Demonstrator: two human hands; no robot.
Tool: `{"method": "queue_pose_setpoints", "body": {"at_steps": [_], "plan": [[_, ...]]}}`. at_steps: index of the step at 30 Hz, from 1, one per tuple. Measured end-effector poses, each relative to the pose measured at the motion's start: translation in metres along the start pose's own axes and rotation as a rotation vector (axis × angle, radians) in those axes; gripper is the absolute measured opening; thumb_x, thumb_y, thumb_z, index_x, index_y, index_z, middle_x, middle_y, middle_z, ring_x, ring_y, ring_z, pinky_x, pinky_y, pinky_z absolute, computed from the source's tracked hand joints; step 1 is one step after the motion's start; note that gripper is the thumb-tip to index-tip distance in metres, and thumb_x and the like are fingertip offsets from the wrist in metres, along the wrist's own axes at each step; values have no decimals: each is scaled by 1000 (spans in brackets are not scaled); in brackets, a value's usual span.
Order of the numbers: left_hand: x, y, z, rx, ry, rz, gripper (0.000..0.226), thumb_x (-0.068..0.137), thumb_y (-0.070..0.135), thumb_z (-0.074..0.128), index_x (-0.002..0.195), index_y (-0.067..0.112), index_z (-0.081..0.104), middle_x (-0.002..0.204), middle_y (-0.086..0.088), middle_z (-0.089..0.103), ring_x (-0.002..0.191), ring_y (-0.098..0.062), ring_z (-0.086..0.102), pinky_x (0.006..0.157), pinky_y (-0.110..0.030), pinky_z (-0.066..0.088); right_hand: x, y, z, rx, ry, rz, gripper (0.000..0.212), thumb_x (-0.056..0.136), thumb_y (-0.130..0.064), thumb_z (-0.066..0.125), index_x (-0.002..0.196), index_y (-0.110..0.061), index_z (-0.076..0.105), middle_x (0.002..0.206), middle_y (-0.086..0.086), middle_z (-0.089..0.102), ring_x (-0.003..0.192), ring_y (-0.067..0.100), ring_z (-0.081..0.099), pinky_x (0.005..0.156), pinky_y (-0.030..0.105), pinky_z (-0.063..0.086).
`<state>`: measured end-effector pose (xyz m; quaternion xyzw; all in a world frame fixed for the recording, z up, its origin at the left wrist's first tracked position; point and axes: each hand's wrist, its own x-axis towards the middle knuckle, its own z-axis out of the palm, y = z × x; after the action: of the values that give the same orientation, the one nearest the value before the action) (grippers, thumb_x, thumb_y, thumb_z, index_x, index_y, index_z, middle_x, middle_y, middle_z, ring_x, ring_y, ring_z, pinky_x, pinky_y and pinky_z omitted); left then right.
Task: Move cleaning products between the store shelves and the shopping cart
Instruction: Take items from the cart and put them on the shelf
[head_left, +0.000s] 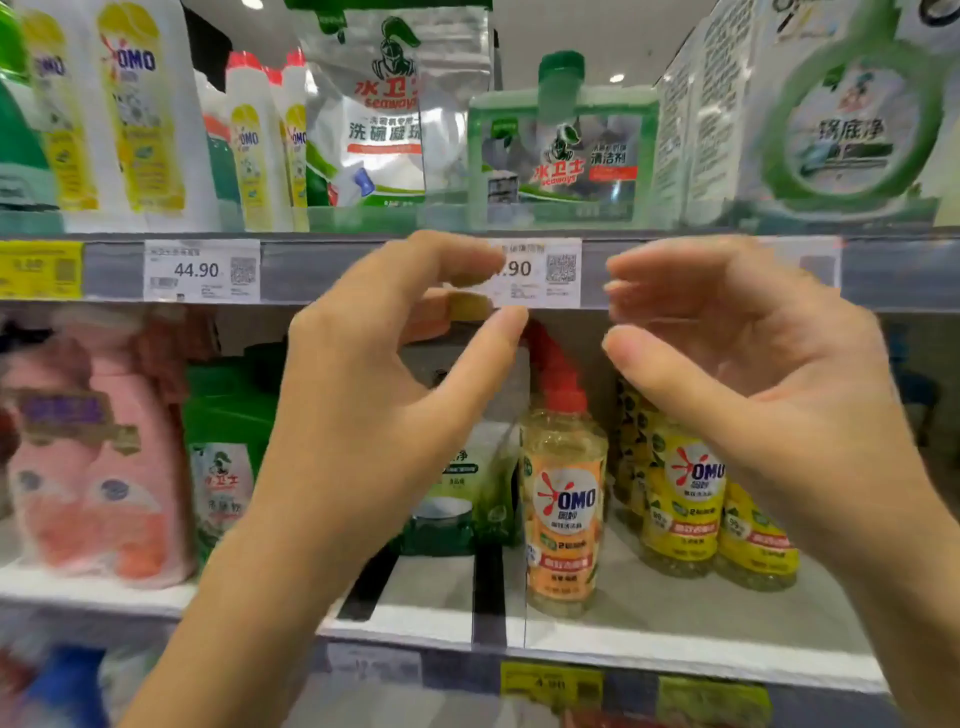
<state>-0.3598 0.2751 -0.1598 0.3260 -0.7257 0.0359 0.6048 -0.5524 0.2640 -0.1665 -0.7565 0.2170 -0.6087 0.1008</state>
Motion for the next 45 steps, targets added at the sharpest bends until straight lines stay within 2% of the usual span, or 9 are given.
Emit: {"method": "queue_pose_setpoints", "body": {"at_steps": [4, 12, 20, 24, 28, 32, 36, 42, 45], "plan": [[-54, 7, -25, -43, -3, -193, 21, 85, 25, 68, 106, 23, 65, 104, 12, 68, 93, -9, 68, 82, -18, 51, -41, 1, 29, 231, -77, 120, 26, 80, -26, 72, 105, -27, 67, 101, 2, 69, 103, 21, 65, 87, 21, 50], [-141, 20, -95, 2, 56, -529, 20, 84, 27, 70, 104, 25, 67, 99, 8, 71, 95, -11, 69, 80, -17, 50, -77, -23, 120, 467, -311, 222, 25, 81, -30, 68, 106, -30, 66, 103, -2, 68, 104, 21, 64, 86, 25, 52], [-233, 50, -219, 213, 301, -730, 24, 78, 22, 71, 102, 22, 67, 100, 5, 71, 91, -11, 69, 80, -23, 53, -115, -104, 251, 717, -580, 264, 30, 76, -37, 71, 105, -29, 68, 103, -2, 69, 100, 18, 65, 83, 24, 52], [-285, 80, -309, 381, 451, -802, 27, 75, 36, 70, 101, 28, 67, 102, 10, 71, 90, -6, 69, 78, -17, 51, -138, -165, 328, 852, -707, 263, 34, 72, -41, 71, 103, -30, 68, 98, -2, 70, 89, 12, 65, 81, 19, 51], [-337, 106, -385, 519, 543, -904, 31, 73, 43, 66, 103, 33, 65, 104, 15, 70, 93, -5, 68, 79, -18, 51, -168, -219, 401, 946, -849, 235, 35, 74, -47, 71, 106, -32, 68, 100, -1, 70, 91, 15, 65, 82, 20, 51], [-382, 118, -441, 633, 643, -1002, 25, 75, 34, 70, 100, 31, 66, 102, 15, 70, 92, -4, 68, 74, -25, 56, -196, -255, 466, 1018, -981, 251, 39, 76, -51, 71, 108, -29, 67, 103, -1, 70, 93, 15, 66, 81, 20, 51], [-416, 111, -481, 705, 731, -1065, 22, 77, 27, 67, 99, 30, 66, 96, 17, 70, 89, -2, 68, 74, -32, 55, -217, -273, 526, 1052, -1098, 282, 34, 75, -41, 70, 106, -26, 68, 100, 1, 70, 92, 15, 67, 81, 20, 52], [-466, 68, -527, 758, 779, -1175, 18, 82, 22, 68, 99, 28, 66, 97, 16, 69, 92, -2, 66, 81, -21, 52, -248, -281, 623, 1085, -1295, 327, 42, 73, -54, 74, 107, -30, 67, 100, 3, 69, 90, 16, 66, 81, 20, 53], [-493, 33, -546, 755, 807, -1243, 22, 85, 13, 71, 98, 30, 65, 97, 18, 68, 93, 2, 64, 82, -14, 49, -270, -274, 678, 1063, -1388, 356, 25, 82, -34, 75, 105, -27, 67, 96, 2, 68, 87, 17, 65, 80, 27, 53]]}}
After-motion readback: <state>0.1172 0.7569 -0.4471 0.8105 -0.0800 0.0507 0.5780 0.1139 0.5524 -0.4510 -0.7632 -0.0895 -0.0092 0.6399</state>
